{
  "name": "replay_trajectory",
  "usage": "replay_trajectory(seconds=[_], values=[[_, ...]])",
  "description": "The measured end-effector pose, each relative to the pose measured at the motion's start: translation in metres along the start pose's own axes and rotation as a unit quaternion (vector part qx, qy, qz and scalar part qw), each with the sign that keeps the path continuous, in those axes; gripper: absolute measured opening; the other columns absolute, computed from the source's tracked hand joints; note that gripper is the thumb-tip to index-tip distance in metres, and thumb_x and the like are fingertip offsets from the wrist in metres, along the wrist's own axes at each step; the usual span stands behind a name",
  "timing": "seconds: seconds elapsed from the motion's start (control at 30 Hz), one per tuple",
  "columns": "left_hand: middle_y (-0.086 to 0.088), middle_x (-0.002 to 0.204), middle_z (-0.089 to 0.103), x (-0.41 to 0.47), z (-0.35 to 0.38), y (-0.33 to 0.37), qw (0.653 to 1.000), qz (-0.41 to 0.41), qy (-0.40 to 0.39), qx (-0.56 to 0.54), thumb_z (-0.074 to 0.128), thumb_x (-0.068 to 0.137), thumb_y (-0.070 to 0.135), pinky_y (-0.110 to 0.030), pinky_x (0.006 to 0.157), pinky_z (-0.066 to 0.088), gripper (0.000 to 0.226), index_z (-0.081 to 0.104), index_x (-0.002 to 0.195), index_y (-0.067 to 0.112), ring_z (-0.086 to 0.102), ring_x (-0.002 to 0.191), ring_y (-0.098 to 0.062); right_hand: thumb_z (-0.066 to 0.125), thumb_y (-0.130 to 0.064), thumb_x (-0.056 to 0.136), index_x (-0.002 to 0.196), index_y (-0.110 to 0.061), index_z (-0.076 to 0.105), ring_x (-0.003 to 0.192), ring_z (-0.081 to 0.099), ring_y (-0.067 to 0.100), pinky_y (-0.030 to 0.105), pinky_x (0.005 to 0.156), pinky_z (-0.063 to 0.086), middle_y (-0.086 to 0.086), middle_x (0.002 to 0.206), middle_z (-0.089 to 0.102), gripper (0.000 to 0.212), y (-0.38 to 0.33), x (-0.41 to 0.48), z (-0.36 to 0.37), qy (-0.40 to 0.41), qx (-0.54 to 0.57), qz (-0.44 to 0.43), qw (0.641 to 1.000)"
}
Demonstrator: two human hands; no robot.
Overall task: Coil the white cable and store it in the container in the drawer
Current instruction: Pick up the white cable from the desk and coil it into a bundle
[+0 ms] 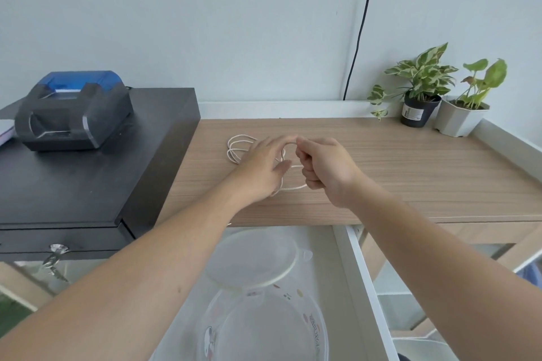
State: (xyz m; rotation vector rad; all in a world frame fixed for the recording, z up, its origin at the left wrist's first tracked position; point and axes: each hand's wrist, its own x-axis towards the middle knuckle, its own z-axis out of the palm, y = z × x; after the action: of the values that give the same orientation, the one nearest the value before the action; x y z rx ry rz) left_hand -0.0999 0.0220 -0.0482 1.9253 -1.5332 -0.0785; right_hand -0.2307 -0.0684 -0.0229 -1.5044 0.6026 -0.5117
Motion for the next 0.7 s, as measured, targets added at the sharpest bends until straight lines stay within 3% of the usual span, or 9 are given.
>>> replay_trajectory(seconds=[0.07, 0.13, 0.27, 0.37, 0.4, 0.47, 0.53, 0.6, 0.7], values=[[-0.013, 0.11, 0.07, 0.005, -0.001, -0.002, 0.998, -0.011, 0.014, -0.058, 0.046, 0.107, 0.016, -0.048, 0.096, 0.047, 0.021, 0.067, 0.11, 0.015, 0.062, 0.107, -0.031, 0.047, -0.022, 0.102, 0.059, -0.019, 0.044, 0.042, 0.015, 0.013, 0.022, 0.041, 0.015, -0.005, 0.048, 0.022, 0.043, -0.006, -0.005, -0.001, -0.027, 0.03, 0.004, 0.999], [-0.018, 0.089, 0.07, 0.008, 0.0, -0.005, 0.994, -0.032, 0.045, -0.096, 0.039, 0.109, 0.021, -0.047, 0.081, 0.051, 0.03, 0.063, 0.092, 0.014, 0.065, 0.086, -0.033, 0.047, -0.02, 0.101, 0.06, -0.019, 0.045, 0.045, 0.013, 0.014, 0.024, 0.042, 0.013, -0.005, 0.052, 0.02, 0.041, -0.01, -0.011, -0.004, -0.068, 0.066, 0.031, 0.995], [0.011, 0.073, 0.067, 0.011, 0.002, -0.001, 0.986, -0.028, 0.127, -0.104, 0.039, 0.104, 0.02, -0.011, 0.06, 0.042, 0.032, 0.058, 0.082, 0.033, 0.058, 0.065, -0.003, 0.049, -0.021, 0.098, 0.074, -0.016, 0.053, 0.05, 0.01, 0.012, 0.024, 0.044, 0.015, -0.006, 0.059, 0.015, 0.025, -0.026, -0.023, -0.01, -0.244, 0.213, 0.108, 0.94], [0.035, 0.072, 0.064, 0.007, 0.005, 0.011, 0.986, -0.037, 0.113, -0.119, 0.039, 0.096, 0.026, -0.02, 0.065, 0.05, 0.039, 0.059, 0.08, 0.056, 0.059, 0.065, 0.013, 0.041, -0.014, 0.098, 0.087, -0.008, 0.055, 0.054, 0.019, 0.01, 0.021, 0.05, 0.025, -0.005, 0.056, 0.032, 0.019, -0.046, -0.029, -0.002, -0.32, 0.326, 0.08, 0.886], [0.041, 0.074, 0.063, 0.002, 0.007, 0.014, 0.988, -0.018, 0.117, -0.104, 0.039, 0.096, 0.027, -0.013, 0.064, 0.048, 0.042, 0.057, 0.084, 0.063, 0.059, 0.067, 0.017, 0.039, -0.012, 0.098, 0.089, -0.006, 0.057, 0.054, 0.025, 0.01, 0.021, 0.052, 0.028, -0.004, 0.058, 0.04, 0.021, -0.054, -0.028, 0.001, -0.326, 0.341, 0.052, 0.88], [0.041, 0.073, 0.059, -0.008, 0.01, 0.021, 0.985, 0.024, 0.147, -0.093, 0.035, 0.103, 0.029, -0.004, 0.055, 0.038, 0.035, 0.052, 0.094, 0.059, 0.057, 0.061, 0.014, 0.038, -0.008, 0.099, 0.093, -0.002, 0.062, 0.055, 0.04, 0.01, 0.021, 0.054, 0.038, 0.0, 0.064, 0.051, 0.025, -0.071, -0.026, 0.003, -0.327, 0.343, -0.009, 0.88], [0.025, 0.067, 0.055, -0.016, 0.012, 0.023, 0.979, 0.047, 0.174, -0.096, 0.032, 0.108, 0.034, -0.011, 0.05, 0.033, 0.022, 0.05, 0.097, 0.037, 0.049, 0.051, -0.003, 0.038, -0.005, 0.102, 0.1, -0.001, 0.065, 0.061, 0.054, 0.011, 0.023, 0.06, 0.049, 0.002, 0.071, 0.062, 0.027, -0.087, -0.02, -0.001, -0.319, 0.329, -0.067, 0.886], [0.018, 0.063, 0.05, -0.022, 0.013, 0.025, 0.979, 0.052, 0.181, -0.073, 0.033, 0.109, 0.031, -0.021, 0.052, 0.037, 0.022, 0.049, 0.096, 0.024, 0.047, 0.051, -0.004, 0.038, -0.001, 0.104, 0.107, -0.002, 0.066, 0.072, 0.066, 0.011, 0.023, 0.069, 0.056, 0.005, 0.083, 0.072, 0.028, -0.1, -0.009, -0.008, -0.278, 0.291, -0.136, 0.905], [0.021, 0.06, 0.045, -0.031, 0.004, 0.034, 0.987, 0.055, 0.148, 0.004, 0.037, 0.106, 0.024, -0.031, 0.055, 0.039, 0.019, 0.053, 0.096, 0.019, 0.045, 0.054, -0.003, 0.044, 0.006, 0.102, 0.111, -0.002, 0.069, 0.089, 0.071, 0.017, 0.026, 0.082, 0.056, 0.007, 0.098, 0.075, 0.027, -0.107, 0.013, -0.02, -0.099, 0.032, -0.293, 0.951]])
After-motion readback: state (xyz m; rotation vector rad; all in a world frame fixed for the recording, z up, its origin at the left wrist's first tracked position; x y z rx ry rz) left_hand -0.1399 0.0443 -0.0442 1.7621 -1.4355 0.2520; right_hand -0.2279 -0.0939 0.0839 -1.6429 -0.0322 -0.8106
